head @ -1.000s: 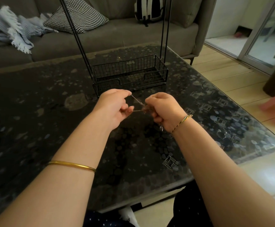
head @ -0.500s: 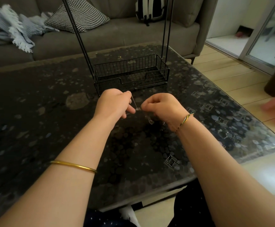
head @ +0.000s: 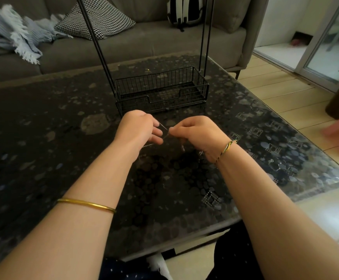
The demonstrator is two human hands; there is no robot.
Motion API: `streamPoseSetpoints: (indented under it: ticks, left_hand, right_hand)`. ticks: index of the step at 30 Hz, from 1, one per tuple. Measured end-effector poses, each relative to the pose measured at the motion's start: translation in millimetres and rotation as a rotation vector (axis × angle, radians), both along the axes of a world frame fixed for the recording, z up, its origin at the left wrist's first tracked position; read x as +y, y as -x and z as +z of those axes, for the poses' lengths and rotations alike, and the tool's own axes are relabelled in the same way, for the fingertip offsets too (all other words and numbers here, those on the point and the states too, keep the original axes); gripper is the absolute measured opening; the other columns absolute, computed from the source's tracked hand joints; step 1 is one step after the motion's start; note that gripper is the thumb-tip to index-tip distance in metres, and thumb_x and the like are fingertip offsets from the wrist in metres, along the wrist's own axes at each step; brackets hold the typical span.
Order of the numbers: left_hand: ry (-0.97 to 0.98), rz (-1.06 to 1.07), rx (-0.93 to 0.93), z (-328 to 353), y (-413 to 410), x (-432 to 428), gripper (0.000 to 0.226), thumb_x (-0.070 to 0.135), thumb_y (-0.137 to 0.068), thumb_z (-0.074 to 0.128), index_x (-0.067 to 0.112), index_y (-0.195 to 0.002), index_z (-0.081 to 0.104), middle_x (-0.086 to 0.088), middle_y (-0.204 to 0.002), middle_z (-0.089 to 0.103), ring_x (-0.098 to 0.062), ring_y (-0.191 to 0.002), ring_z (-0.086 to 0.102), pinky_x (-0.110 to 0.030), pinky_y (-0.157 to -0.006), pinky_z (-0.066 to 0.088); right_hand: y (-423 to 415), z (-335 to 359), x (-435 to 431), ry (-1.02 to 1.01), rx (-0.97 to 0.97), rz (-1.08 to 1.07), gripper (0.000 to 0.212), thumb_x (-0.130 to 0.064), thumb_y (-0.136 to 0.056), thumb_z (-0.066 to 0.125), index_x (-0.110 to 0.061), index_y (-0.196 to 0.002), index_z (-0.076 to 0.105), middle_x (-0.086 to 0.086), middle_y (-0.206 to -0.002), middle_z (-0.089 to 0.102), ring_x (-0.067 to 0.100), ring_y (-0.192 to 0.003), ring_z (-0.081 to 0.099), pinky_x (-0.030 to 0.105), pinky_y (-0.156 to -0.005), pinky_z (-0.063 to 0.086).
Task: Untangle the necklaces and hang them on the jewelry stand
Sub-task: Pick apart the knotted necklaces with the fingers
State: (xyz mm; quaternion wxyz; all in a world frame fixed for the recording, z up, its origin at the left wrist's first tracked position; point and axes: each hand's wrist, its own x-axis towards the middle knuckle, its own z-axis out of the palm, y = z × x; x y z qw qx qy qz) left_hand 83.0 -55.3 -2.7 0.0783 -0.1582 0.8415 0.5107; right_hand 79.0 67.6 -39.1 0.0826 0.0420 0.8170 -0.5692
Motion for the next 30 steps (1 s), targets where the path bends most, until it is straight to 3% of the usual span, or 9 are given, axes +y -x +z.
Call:
streamPoseSetpoints:
  ticks: [3,6,9,12,15,21,26,30]
  left_hand:
    - [0.026,-0.079,-0.077,5.8,-2.5,3.3,0.023,0.012,-0.099,0.046,0.005,-0.114,0.062,-0.009,-0.095,0.070,-0.015,-0.064,0.063,-0.035,-0.086,0.045]
    - [0.072,-0.158,-0.107,9.9,-4.6,8.3,0.026,0.013,-0.099,0.047,0.003,-0.118,0.063,-0.011,-0.104,0.071,-0.015,-0.071,0.060,-0.040,-0.100,0.043]
    - [0.116,-0.212,-0.094,7.4,-4.7,7.8,0.020,0.015,-0.097,0.053,0.006,-0.108,0.067,-0.008,-0.100,0.071,-0.015,-0.076,0.058,-0.041,-0.099,0.044]
    - [0.102,-0.249,-0.009,-1.8,-3.7,0.2,0.011,0.023,-0.092,0.062,0.016,-0.095,0.070,0.001,-0.083,0.069,-0.008,-0.062,0.056,-0.027,-0.074,0.045]
    - [0.120,-0.261,0.025,-7.2,-1.8,-4.3,0.008,0.024,-0.090,0.065,0.018,-0.092,0.070,0.004,-0.078,0.065,-0.005,-0.058,0.052,-0.020,-0.054,0.034]
    - [0.116,-0.237,0.066,-11.9,3.6,-6.2,0.011,0.018,-0.094,0.058,0.020,-0.084,0.065,0.004,-0.074,0.064,-0.005,-0.057,0.055,-0.021,-0.056,0.036]
    - [0.149,-0.273,0.097,-15.5,5.8,-5.2,0.011,0.019,-0.097,0.053,0.018,-0.091,0.062,0.004,-0.076,0.064,-0.006,-0.061,0.057,-0.023,-0.058,0.037]
    - [0.192,-0.305,0.107,-16.9,5.4,-8.3,0.013,0.017,-0.096,0.055,0.022,-0.086,0.062,0.003,-0.080,0.065,-0.007,-0.065,0.058,-0.021,-0.062,0.041]
  right_hand:
    - [2.2,-2.8,0.9,-0.024,0.067,-0.051,0.015,-0.023,-0.089,0.064,-0.012,-0.079,0.070,0.002,-0.072,0.061,0.011,-0.065,0.054,0.023,-0.061,0.045]
    - [4.6,-6.1,1.0,-0.061,0.133,-0.080,0.020,-0.026,-0.089,0.064,-0.017,-0.071,0.065,0.000,-0.066,0.058,0.009,-0.057,0.050,0.023,-0.058,0.042]
    - [7.3,-9.2,0.7,-0.115,0.175,-0.112,0.029,-0.029,-0.087,0.066,-0.020,-0.061,0.059,-0.002,-0.058,0.053,0.009,-0.052,0.046,0.024,-0.055,0.041]
    - [7.7,-9.2,1.6,-0.124,0.187,-0.106,0.032,-0.032,-0.086,0.067,-0.019,-0.059,0.058,-0.003,-0.055,0.052,0.008,-0.050,0.044,0.021,-0.051,0.036]
    - [6.9,-8.4,2.9,-0.136,0.176,-0.090,0.032,-0.033,-0.087,0.066,-0.019,-0.059,0.057,-0.006,-0.052,0.049,0.004,-0.046,0.042,0.013,-0.043,0.031]
    - [4.9,-4.5,3.7,-0.132,0.149,-0.042,0.030,-0.031,-0.091,0.061,-0.008,-0.074,0.067,-0.003,-0.058,0.053,0.005,-0.048,0.043,0.011,-0.042,0.033]
    - [4.1,-2.9,3.6,-0.093,0.126,-0.036,0.033,-0.031,-0.093,0.057,-0.014,-0.064,0.060,-0.002,-0.056,0.049,0.006,-0.046,0.040,0.011,-0.039,0.031]
    - [6.0,-3.1,5.6,-0.024,0.120,-0.125,0.035,-0.031,-0.096,0.053,-0.008,-0.070,0.061,0.004,-0.061,0.051,0.010,-0.050,0.042,0.014,-0.045,0.035]
